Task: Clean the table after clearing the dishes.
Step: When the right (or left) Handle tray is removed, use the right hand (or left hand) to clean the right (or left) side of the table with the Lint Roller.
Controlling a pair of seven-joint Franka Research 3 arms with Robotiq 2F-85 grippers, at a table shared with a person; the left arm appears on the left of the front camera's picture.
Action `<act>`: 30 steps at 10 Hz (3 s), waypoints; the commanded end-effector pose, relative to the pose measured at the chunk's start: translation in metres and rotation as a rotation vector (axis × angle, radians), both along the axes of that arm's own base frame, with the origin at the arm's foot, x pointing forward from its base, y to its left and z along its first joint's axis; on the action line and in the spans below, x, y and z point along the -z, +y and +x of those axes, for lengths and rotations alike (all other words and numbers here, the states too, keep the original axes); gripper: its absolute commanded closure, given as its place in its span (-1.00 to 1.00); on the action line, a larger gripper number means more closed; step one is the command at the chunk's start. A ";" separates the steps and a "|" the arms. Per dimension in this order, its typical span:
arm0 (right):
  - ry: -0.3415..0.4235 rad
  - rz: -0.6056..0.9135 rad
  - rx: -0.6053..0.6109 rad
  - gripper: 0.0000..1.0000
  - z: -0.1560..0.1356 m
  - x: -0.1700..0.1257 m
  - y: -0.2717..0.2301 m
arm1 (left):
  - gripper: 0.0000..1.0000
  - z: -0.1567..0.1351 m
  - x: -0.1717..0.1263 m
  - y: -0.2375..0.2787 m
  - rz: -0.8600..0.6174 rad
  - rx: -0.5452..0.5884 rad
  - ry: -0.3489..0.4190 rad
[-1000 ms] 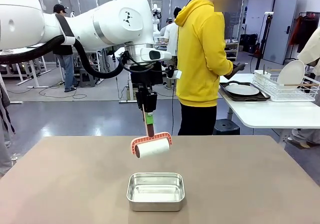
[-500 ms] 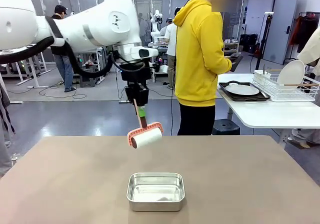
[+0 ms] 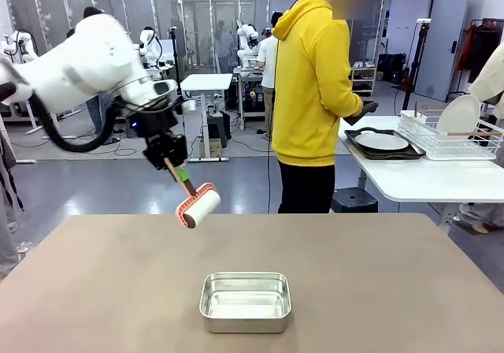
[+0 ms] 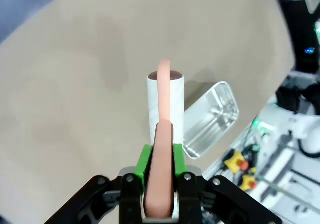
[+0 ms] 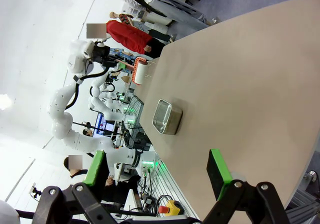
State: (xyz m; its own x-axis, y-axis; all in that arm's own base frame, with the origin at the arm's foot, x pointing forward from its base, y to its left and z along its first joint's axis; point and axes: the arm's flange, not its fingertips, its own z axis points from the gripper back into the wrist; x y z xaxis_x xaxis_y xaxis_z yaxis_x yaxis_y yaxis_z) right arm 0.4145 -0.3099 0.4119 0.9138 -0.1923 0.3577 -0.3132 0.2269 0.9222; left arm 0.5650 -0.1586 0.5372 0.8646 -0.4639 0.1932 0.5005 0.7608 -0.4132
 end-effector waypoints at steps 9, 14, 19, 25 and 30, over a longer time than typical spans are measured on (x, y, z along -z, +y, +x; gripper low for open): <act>-0.009 0.005 -0.003 -1.00 -0.003 -0.003 0.003 | 0.56 -0.003 0.049 0.055 -0.124 -0.111 0.036; -0.009 0.005 -0.003 -1.00 -0.003 -0.003 0.003 | 0.56 0.000 0.100 0.111 -0.214 -0.257 0.125; -0.009 0.005 -0.003 -1.00 -0.003 -0.003 0.003 | 0.56 -0.032 0.165 0.142 -0.353 -0.364 0.149; -0.009 0.005 -0.003 -1.00 -0.003 -0.003 0.003 | 0.56 -0.024 0.207 0.159 -0.425 -0.364 0.149; -0.009 0.005 -0.003 -1.00 -0.003 -0.003 0.003 | 0.56 -0.008 0.237 0.196 -0.360 -0.448 0.190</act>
State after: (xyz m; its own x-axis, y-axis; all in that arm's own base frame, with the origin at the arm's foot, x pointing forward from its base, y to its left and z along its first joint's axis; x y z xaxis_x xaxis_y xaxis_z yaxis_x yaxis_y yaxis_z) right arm 0.4145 -0.3099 0.4119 0.9138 -0.1924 0.3577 -0.3132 0.2267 0.9222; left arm 0.5462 0.0196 0.3127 0.9954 -0.0106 0.0949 0.0799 0.6376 -0.7662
